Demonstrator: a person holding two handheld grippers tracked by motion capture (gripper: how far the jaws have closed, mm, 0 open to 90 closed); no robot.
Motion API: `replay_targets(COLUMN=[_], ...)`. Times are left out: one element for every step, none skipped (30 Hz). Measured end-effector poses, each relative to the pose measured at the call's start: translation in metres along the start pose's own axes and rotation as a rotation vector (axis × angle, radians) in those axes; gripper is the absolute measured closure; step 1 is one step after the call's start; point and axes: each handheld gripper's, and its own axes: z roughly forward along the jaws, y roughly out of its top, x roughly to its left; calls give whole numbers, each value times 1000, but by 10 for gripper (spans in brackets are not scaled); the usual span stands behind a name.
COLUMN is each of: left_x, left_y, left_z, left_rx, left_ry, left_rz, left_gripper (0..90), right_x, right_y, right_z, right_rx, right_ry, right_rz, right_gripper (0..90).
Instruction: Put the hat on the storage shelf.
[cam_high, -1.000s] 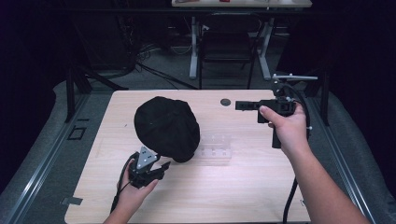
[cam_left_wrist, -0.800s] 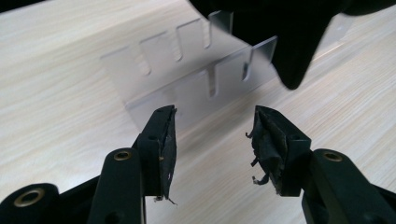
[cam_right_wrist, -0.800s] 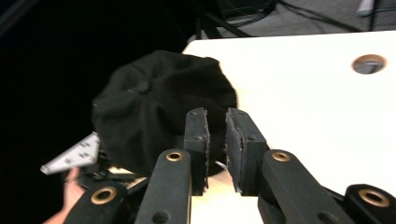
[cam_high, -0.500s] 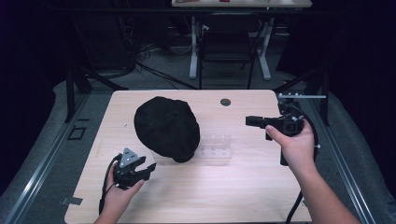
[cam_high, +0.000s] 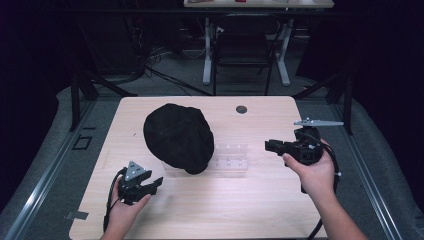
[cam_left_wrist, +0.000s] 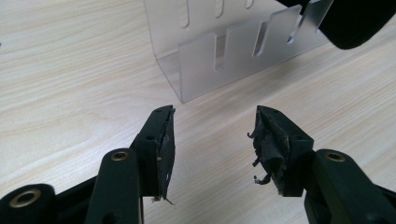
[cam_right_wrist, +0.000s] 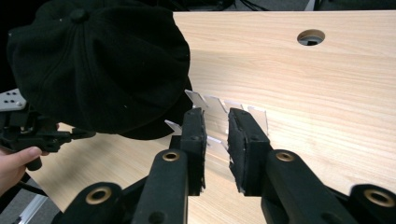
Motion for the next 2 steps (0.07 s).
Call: replay_targets(left_x=[1,2], left_y=[-1,-1], left_z=[0,1], left_rx=[1,-2], left_ry=[4,8], left_rz=[0,-8], left_gripper=[472,472], right_x=[-1,-1], right_y=[-7,-7], right_z=[2,2], right_rx=[7,7], right_ry=[1,1], right_rz=[-5,-5], right_gripper=[740,740])
